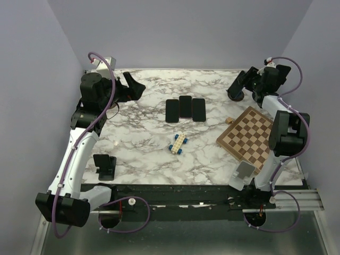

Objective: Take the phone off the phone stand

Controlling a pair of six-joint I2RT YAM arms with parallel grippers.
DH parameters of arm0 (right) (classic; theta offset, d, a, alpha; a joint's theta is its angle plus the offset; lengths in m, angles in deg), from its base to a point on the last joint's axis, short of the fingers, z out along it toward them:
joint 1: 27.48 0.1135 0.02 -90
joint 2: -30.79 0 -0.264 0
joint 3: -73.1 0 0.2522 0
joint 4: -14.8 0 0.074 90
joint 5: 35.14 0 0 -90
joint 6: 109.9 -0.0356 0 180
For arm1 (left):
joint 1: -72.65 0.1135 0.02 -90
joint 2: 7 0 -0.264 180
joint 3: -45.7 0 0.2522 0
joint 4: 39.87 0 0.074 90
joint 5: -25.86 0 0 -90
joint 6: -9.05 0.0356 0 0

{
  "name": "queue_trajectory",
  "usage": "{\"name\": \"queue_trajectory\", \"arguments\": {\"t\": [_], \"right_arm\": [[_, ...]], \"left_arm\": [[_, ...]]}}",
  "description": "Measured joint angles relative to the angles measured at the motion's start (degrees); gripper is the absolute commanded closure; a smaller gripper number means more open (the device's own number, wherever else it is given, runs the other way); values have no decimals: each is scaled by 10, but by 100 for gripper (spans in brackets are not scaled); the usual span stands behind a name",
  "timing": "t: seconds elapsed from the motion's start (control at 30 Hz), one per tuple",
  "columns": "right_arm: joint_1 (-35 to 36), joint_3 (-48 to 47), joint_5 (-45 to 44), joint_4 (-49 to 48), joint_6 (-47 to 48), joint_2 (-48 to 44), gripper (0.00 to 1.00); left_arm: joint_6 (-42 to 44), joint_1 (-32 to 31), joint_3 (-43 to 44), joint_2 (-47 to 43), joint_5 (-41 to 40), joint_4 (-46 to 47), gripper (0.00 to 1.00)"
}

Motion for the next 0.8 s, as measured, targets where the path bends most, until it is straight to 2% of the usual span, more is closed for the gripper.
{"name": "queue_trajectory", "arguments": {"t": [0.1, 0.23, 0.4, 0.53, 0.8], "right_arm": [[-1, 14, 7, -17, 4, 0, 46], [-5, 26, 16, -33, 7, 0, 65], [-7, 38, 31, -55, 8, 0, 70], [-7, 41, 38, -57, 8, 0, 80], [-7, 40, 51, -51, 8, -1, 87]], "left_arm": [[0, 0, 0, 3, 2, 0, 1], [-1, 0, 0, 7, 3, 0, 1], [-1, 0, 0, 7, 3, 0, 1], [-1, 0, 0, 8, 4, 0, 1], [-1, 0, 0, 10, 4, 0, 1]]}}
